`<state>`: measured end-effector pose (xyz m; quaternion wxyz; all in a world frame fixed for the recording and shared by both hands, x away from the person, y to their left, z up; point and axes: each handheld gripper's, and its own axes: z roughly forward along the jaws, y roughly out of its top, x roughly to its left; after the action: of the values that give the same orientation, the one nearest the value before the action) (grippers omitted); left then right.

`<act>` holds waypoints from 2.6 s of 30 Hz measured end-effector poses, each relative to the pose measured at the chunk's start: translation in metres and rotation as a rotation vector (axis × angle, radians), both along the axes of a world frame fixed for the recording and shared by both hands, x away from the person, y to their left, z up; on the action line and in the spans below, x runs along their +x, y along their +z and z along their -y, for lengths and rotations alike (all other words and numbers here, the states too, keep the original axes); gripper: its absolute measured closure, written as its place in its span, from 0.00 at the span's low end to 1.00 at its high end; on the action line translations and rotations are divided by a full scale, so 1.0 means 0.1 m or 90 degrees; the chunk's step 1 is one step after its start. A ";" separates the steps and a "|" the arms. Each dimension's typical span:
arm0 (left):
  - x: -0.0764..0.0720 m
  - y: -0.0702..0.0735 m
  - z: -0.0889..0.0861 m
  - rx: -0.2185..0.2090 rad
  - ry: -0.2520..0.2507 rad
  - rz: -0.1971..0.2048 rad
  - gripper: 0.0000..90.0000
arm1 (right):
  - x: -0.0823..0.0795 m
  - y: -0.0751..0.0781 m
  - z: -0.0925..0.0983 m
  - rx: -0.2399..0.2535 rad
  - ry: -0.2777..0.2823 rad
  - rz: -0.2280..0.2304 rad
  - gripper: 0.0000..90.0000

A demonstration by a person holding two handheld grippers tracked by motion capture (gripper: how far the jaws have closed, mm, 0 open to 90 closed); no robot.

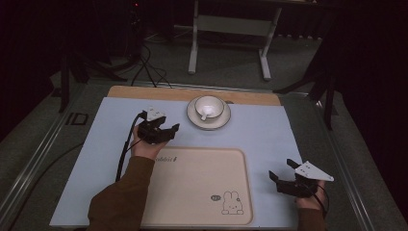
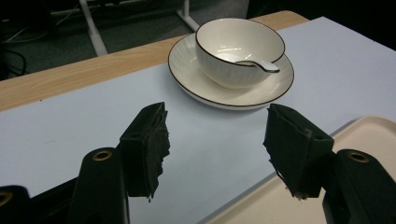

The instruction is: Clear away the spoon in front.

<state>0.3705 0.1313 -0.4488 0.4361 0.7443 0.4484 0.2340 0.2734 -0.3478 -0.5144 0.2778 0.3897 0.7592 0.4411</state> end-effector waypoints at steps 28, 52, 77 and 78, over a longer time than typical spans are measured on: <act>0.23 -0.04 0.25 0.013 -0.010 -0.009 0.43 | 0.00 0.00 0.01 0.001 0.000 0.002 0.16; 0.42 0.00 0.50 0.015 -0.027 -0.007 0.45 | 0.01 0.00 0.01 0.000 0.000 0.001 0.16; 0.65 -0.12 0.89 0.039 -0.035 -0.017 0.51 | 0.01 0.00 0.01 0.001 0.002 0.000 0.16; 0.66 -0.13 0.90 0.040 -0.032 -0.018 0.52 | 0.01 0.00 0.01 0.001 0.002 0.000 0.16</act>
<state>0.4369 0.0409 -0.4621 0.4121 0.7719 0.4279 0.2263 0.2748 -0.3487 -0.5147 0.2769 0.3887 0.7596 0.4419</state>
